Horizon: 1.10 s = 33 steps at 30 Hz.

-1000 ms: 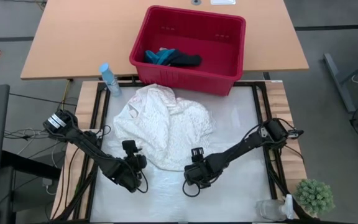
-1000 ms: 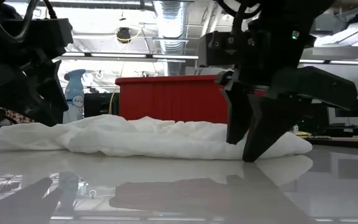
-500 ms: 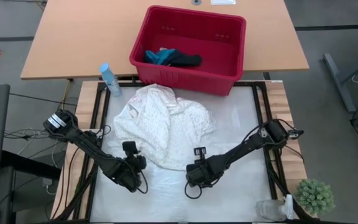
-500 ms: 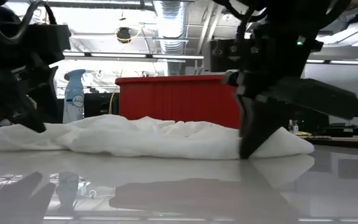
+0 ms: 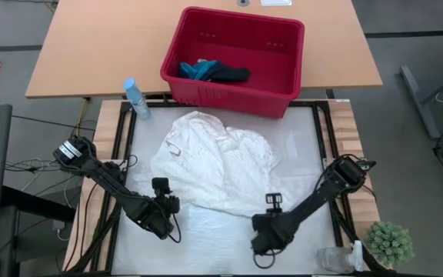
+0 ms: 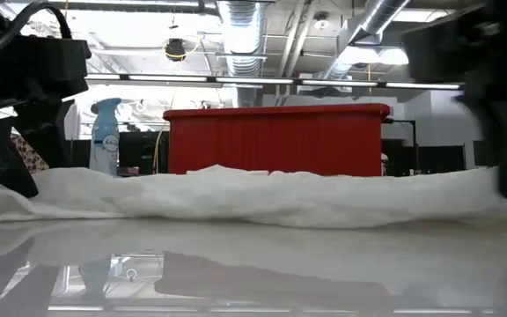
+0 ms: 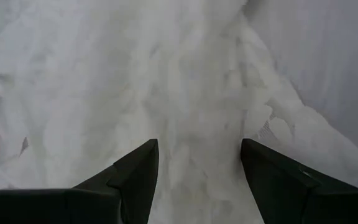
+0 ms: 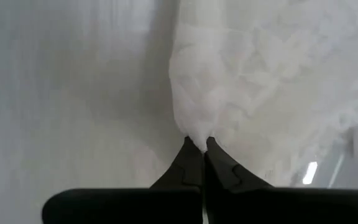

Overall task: Fold Laundry from Bin
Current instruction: Fold the white shirt

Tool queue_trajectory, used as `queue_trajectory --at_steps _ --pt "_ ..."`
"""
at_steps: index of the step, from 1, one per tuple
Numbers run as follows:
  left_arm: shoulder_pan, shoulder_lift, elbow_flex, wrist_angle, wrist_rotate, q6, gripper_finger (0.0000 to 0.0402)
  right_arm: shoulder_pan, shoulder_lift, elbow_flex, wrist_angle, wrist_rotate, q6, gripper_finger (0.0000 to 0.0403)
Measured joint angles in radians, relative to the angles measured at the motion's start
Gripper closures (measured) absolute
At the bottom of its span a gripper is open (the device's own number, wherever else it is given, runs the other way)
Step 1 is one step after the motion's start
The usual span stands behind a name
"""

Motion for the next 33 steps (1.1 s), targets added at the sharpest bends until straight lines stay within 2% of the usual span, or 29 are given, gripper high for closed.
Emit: queue_trajectory --at_steps 6,13,20,23,26,28,30,33 --pt "-0.017 0.0 0.0 0.096 0.061 0.055 0.0182 0.053 0.0 0.0 -0.11 -0.017 0.127 0.0385" --pt "-0.032 0.0 0.0 0.339 0.327 0.094 0.0182 0.079 0.0 0.0 -0.111 -0.042 0.153 0.0382" --pt "-0.1 0.0 0.002 0.462 0.581 -0.044 0.0182 0.106 0.0 0.0 -0.112 -0.069 0.154 0.0376" --pt "-0.133 0.0 0.039 0.466 0.622 -0.124 0.0182 0.113 0.0 0.0 -0.112 -0.093 0.157 0.0368" --pt "-0.167 0.0 0.095 0.465 0.602 -0.134 0.0182 0.126 0.0 0.0 -0.112 -0.115 0.178 0.0368" --pt "-0.182 0.0 0.152 0.403 0.543 -0.092 0.0182 0.141 0.0 0.0 -0.113 -0.113 0.195 0.0368" --pt "-0.195 0.0 0.22 0.266 0.396 -0.045 0.0182 0.152 0.0 0.0 -0.11 -0.113 0.206 0.0366" --pt "-0.197 0.0 0.292 0.072 0.095 -0.029 0.0182 0.159 -0.001 0.0 -0.091 -0.113 0.228 0.0357"
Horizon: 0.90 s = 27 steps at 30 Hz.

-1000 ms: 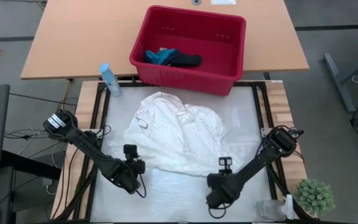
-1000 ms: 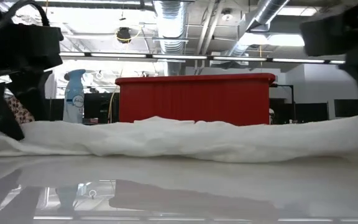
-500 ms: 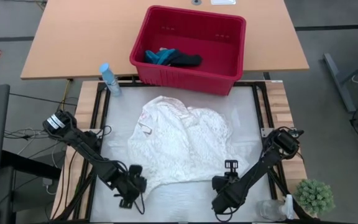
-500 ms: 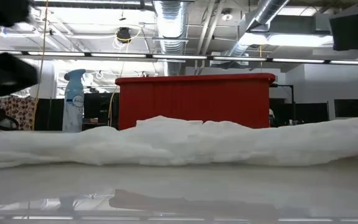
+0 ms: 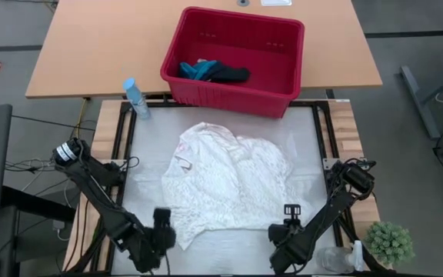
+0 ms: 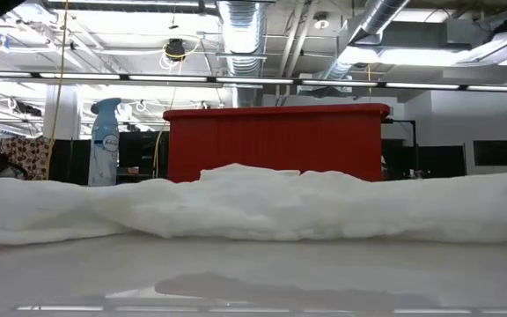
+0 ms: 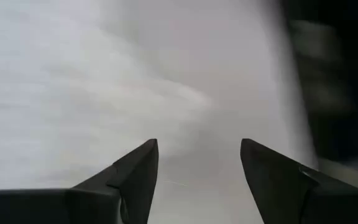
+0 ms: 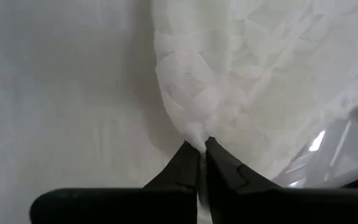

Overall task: Fold Laundry from Bin
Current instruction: Fold the white shirt

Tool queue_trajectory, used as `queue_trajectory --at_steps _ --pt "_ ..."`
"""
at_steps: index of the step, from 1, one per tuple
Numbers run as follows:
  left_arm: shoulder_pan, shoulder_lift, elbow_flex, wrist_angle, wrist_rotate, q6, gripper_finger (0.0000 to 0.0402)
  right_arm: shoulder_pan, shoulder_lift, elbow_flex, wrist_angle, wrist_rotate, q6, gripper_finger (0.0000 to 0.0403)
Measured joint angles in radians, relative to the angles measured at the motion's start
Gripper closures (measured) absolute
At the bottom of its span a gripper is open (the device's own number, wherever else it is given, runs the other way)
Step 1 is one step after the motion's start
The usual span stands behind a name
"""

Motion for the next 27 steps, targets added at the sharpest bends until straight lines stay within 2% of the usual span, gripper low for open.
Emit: queue_trajectory --at_steps 1,3,8,12,15,19,23,27 --pt "0.01 -0.006 0.01 -0.039 -0.074 -0.013 0.0182 -0.001 0.0 0.0 0.009 0.0 0.006 0.0353" --pt "0.05 -0.029 0.01 -0.092 -0.131 -0.088 0.0182 -0.001 0.0 0.0 0.029 0.0 0.014 0.0348" --pt "0.189 -0.086 -0.054 -0.115 -0.149 -0.257 0.0182 0.003 0.0 0.0 0.059 0.001 0.033 0.0342" --pt "0.341 -0.125 -0.134 -0.185 -0.152 -0.423 0.0182 0.0 0.0 0.0 0.059 0.002 0.084 0.0341" --pt "0.448 -0.15 -0.223 -0.183 -0.139 -0.466 0.0182 -0.001 0.0 0.0 0.065 -0.001 0.107 0.0339" --pt "0.539 -0.191 -0.35 -0.107 -0.057 -0.463 0.0182 0.006 0.0 0.0 0.083 -0.018 0.119 0.032" --pt "0.567 -0.229 -0.453 -0.003 0.016 -0.485 0.0182 0.018 -0.001 0.0 0.084 -0.018 0.125 0.0287" --pt "0.567 -0.232 -0.495 0.005 0.02 -0.503 0.0182 0.024 -0.001 0.0 0.089 -0.017 0.125 0.0252"
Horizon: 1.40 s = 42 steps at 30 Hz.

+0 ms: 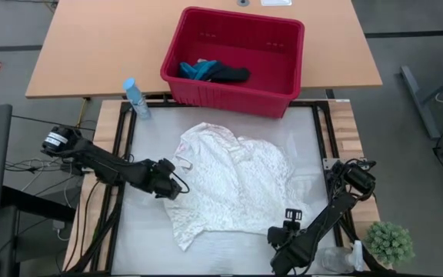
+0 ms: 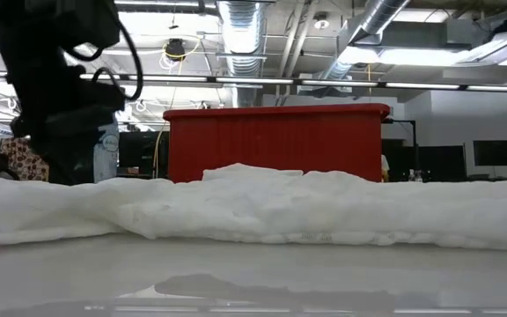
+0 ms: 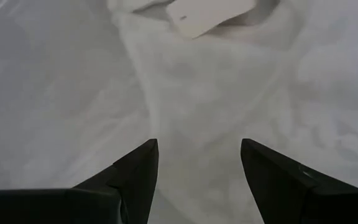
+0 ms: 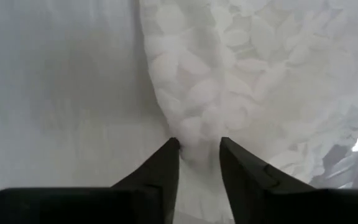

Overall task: Fold Laundry from Bin
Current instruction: Fold the white shirt

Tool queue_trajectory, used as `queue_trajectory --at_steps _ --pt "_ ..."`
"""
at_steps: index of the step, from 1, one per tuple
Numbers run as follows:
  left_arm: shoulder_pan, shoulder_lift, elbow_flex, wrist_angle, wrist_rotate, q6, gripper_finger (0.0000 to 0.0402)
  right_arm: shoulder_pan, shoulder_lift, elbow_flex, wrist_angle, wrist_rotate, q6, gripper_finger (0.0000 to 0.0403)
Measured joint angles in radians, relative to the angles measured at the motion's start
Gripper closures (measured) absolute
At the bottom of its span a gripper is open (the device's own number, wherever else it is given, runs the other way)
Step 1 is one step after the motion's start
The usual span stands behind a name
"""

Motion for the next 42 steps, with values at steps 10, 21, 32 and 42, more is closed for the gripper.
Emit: queue_trajectory --at_steps 10,21,32,42 --pt "-0.022 0.058 -0.007 -0.004 0.023 -0.034 0.0187 0.003 0.0 0.0 0.018 0.034 0.022 0.0212" --pt "-0.179 0.169 -0.001 0.023 0.041 -0.209 0.0317 -0.034 0.0 0.157 -0.24 0.331 0.267 0.0218" --pt "-0.487 0.172 0.023 0.028 0.094 -0.567 0.0392 -0.205 -0.102 0.269 -0.304 0.53 0.192 0.0219" --pt "-0.679 0.18 0.106 -0.043 0.11 -0.832 0.0391 -0.409 -0.145 0.266 -0.31 0.55 -0.04 0.0219"
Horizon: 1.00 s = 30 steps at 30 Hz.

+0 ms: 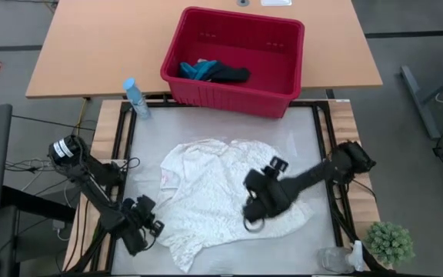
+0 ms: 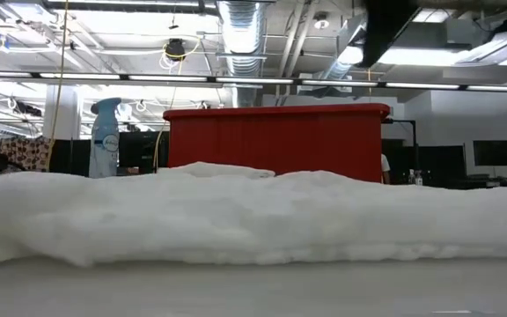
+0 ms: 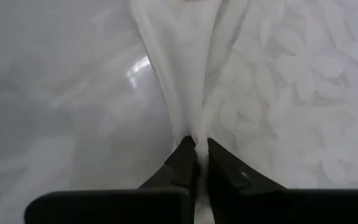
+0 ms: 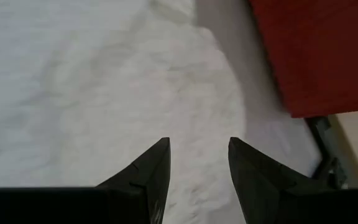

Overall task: Fold Laundry from Bin
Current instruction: Fold the white shirt

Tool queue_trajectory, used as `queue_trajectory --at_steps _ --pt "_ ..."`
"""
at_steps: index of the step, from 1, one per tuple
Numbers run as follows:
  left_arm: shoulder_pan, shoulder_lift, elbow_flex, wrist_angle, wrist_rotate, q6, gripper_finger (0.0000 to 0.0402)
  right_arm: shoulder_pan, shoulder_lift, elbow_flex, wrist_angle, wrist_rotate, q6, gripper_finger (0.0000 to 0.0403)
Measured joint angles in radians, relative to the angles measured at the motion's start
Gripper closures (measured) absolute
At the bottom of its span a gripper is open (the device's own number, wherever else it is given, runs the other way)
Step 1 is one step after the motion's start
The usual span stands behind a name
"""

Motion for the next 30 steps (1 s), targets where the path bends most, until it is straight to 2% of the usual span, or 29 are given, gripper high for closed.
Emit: queue_trajectory --at_steps 5,11,13,16,19,25,27,30 --pt "-0.039 -0.001 0.098 -0.075 -0.027 -0.01 0.0391 -0.116 0.0 0.0 0.021 -0.001 -0.115 0.0219" --pt "-0.031 -0.002 0.257 -0.246 -0.233 0.117 0.0391 -0.194 0.0 0.0 0.031 0.001 -0.227 0.0219" --pt "-0.018 -0.003 0.306 -0.317 -0.254 0.169 0.039 -0.204 0.0 0.0 0.031 0.001 -0.235 0.0219" --pt "-0.005 -0.004 0.335 -0.419 -0.248 0.17 0.0381 -0.202 0.0 0.0 0.03 0.0 -0.252 0.0219" --pt "0.0 -0.004 0.324 -0.476 -0.184 0.17 0.036 -0.182 0.0 0.0 0.026 -0.001 -0.253 0.0219" --pt "0.0 -0.004 0.243 -0.458 -0.053 0.149 0.0287 -0.113 0.0 0.0 0.012 -0.002 -0.248 0.0219" --pt "0.001 -0.004 0.229 -0.453 -0.08 0.126 0.0259 -0.092 0.0 0.0 0.006 -0.002 -0.228 0.0219" --pt "0.021 -0.006 0.233 -0.442 -0.204 0.104 0.022 -0.07 0.0 0.0 0.008 -0.006 -0.201 0.0219"
